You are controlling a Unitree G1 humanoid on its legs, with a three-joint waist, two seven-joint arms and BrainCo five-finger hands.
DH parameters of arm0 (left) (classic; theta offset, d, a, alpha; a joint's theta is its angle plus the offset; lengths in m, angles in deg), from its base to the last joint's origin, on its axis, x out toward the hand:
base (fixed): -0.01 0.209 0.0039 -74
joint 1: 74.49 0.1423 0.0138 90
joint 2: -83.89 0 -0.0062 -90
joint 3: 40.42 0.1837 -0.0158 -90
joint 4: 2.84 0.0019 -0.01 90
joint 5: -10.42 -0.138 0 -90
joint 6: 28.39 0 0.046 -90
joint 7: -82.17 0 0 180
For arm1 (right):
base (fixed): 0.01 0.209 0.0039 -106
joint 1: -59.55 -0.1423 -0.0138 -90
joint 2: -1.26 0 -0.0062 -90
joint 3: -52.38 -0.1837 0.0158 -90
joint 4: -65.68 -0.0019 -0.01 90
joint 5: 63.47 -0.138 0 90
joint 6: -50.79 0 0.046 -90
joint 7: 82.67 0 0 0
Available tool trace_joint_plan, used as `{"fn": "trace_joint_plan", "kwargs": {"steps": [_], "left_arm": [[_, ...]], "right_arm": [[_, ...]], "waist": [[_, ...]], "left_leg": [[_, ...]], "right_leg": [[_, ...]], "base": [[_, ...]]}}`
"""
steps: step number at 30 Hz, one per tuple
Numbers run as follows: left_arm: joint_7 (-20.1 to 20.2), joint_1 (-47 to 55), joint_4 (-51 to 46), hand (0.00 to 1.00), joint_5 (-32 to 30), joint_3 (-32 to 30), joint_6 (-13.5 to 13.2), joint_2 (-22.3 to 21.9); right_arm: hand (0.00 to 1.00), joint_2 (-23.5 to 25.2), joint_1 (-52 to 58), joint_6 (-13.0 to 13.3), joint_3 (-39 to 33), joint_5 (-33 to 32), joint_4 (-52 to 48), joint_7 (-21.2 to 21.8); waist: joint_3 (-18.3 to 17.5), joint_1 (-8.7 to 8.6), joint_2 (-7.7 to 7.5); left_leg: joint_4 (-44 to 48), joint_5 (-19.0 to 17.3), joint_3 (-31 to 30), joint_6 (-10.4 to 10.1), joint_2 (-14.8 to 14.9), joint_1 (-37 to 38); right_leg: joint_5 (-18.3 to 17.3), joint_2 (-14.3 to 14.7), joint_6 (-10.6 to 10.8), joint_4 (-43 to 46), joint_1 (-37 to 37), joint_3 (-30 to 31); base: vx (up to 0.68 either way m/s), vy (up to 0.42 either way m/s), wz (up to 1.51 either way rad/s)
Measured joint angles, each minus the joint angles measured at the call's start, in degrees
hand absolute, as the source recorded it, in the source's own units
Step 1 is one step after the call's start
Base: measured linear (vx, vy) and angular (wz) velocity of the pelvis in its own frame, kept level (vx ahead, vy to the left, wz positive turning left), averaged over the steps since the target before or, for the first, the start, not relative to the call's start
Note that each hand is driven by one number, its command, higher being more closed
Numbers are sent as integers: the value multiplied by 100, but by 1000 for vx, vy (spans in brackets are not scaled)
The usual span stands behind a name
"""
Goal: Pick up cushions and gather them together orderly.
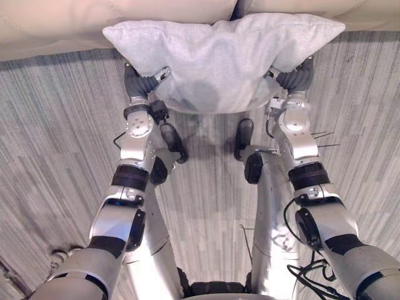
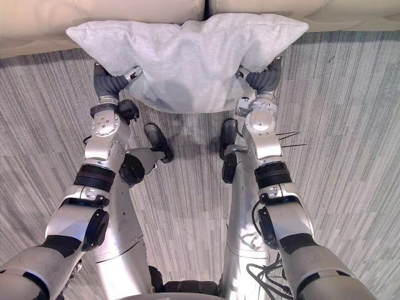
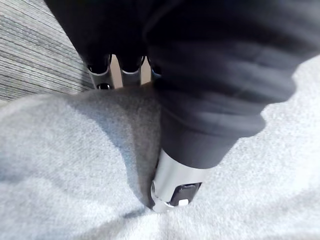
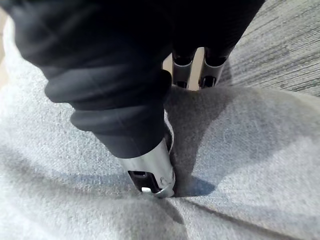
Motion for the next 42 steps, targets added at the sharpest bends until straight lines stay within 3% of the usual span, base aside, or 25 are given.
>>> {"fn": "trace_joint_plan", "kwargs": {"steps": [5, 7, 8, 9, 12, 16, 21, 26, 29, 30, 32, 33, 34, 37, 38, 39, 40, 41, 42], "left_arm": [[-14, 1389, -1045, 100, -186, 224, -84, -283], [10, 2236, -1558, 100, -268, 354, -196, -509], [64, 2750, -1887, 100, -331, 510, -296, -592], [106, 2974, -2006, 100, -338, 568, -322, -618], [405, 3978, -2441, 100, -381, 749, -433, -724], [715, 4718, -2476, 100, -372, 759, -511, -803], [871, 5060, -2460, 100, -373, 680, -510, -798], [1050, 5393, -2461, 100, -372, 669, -512, -797], [1065, 5584, -2461, 100, -376, 677, -485, -802], [1094, 5645, -2462, 100, -375, 678, -468, -805], [1143, 5684, -2474, 100, -375, 670, -463, -782], [1158, 5705, -2483, 100, -375, 665, -454, -705], [1161, 5714, -2527, 100, -374, 660, -456, -629], [1162, 5701, -2623, 100, -374, 643, -458, -607], [1177, 5688, -2623, 100, -377, 673, -452, -561], [1194, 5689, -2623, 100, -377, 684, -450, -553], [1274, 5688, -2607, 100, -393, 684, -428, -574], [1299, 5680, -2575, 100, -427, 684, -392, -625], [1305, 5744, -2576, 100, -445, 682, -379, -814]], "right_arm": [[100, 254, 1550, 163, 65, 16, -1397, 148], [100, 405, 2481, 336, 98, 127, -1958, 303], [100, 407, 3096, 422, 107, 244, -2389, 416], [100, 409, 3369, 445, 107, 267, -2553, 472], [100, 400, 4465, 575, 116, 456, -3150, 762], [100, 414, 4878, 696, 75, 451, -2959, 1208], [100, 430, 4858, 675, 50, 384, -2439, 1573], [100, 419, 4846, 667, 65, 325, -2244, 1776], [100, 394, 4752, 667, 77, 326, -1911, 1871], [100, 379, 4752, 668, 83, 328, -1814, 1879], [100, 372, 4751, 667, 127, 328, -1747, 1881], [100, 345, 4756, 666, 177, 332, -1667, 1893], [100, 344, 4761, 648, 184, 333, -1623, 1916], [100, 318, 4765, 631, 187, 333, -1622, 1975], [100, 257, 4821, 630, 162, 335, -1628, 2029], [100, 239, 4880, 631, 158, 337, -1643, 2031], [100, 229, 5016, 632, 153, 333, -1654, 2035], [100, 205, 5056, 625, 142, 332, -1649, 2036], [100, 130, 5069, 555, 122, 334, -1653, 2059]], "waist": [[-40, 13, 3], [-528, 47, 13], [-641, 93, 24], [-695, 99, 20], [-1306, 97, 7], [-1789, 66, 12], [-1832, 73, 16], [-2037, 127, -8], [-2029, 94, -5], [-2026, 43, -8], [-2011, -25, -45], [-1985, -54, -49], [-1971, -76, -21], [-1942, -130, -4], [-1930, -209, 16], [-1947, -217, -14], [-1981, -251, -93], [-1973, -300, 10], [-2056, -264, 280]], "left_leg": [[-993, 72, 154, -199, -112, 1880], [-1727, 143, 284, -305, -183, 2607], [-2290, 245, 321, -378, -292, 3311], [-2500, 357, 334, -386, -330, 3628], [-3332, 606, 406, -452, -519, 4610], [-4574, 1018, 418, -485, -939, 5601], [-5608, 1310, 448, -552, -1192, 6528], [-5744, 1178, 575, -512, -1229, 6951], [-5362, 695, 599, -483, -1166, 7244], [-5144, 450, 619, -435, -1185, 7386], [-5063, 260, 585, -296, -1328, 7562], [-5083, 193, 551, -192, -1398, 7717], [-5077, 128, 514, -173, -1397, 7754], [-5172, 75, 246, -198, -1403, 7759], [-5291, 51, 48, -309, -1470, 7852], [-5312, 15, -18, -407, -1519, 7915], [-5160, -130, -150, -650, -1597, 8025], [-5068, -227, -259, -722, -1538, 8061], [-4944, -183, -339, -874, -1338, 8043]], "right_leg": [[93, 30, -90, -1052, 1883, -103], [212, -41, -67, -1885, 2658, -319], [356, -95, -47, -2518, 3423, -498], [468, -99, -58, -2751, 3762, -549], [654, -127, -37, -3596, 4800, -712], [946, -186, 27, -4711, 5835, -864], [1338, -108, 64, -5738, 6776, -932], [1474, -82, 80, -5829, 7017, -657], [1246, -159, 254, -4654, 6784, -478], [1148, -336, 317, -3668, 6502, -459], [1231, -605, 245, -2766, 6231, -479], [1160, -723, -100, -2382, 6037, -504], [810, -689, -67, -2577, 5959, -579], [813, -477, 62, -3831, 5813, -648], [1166, -327, 255, -4740, 5810, -549], [1347, -315, 272, -5045, 5839, -454], [1811, -314, 64, -5229, 5917, -294], [1939, -269, 42, -5055, 5933, -290], [1739, -147, -58, -4872, 5928, -455]], "base": [[-49, -45, 1], [64, -41, -5], [137, 16, 0], [211, 27, 9], [263, 24, 23], [255, 6, 27], [172, 0, 7], [94, 46, -27], [34, 141, -31], [0, 89, -2], [30, 87, 13], [90, 82, 20], [100, 45, 21], [208, -40, 50], [296, -94, 69], [381, -155, 88], [344, -176, 68], [470, -214, 53], [487, -188, 20]]}}
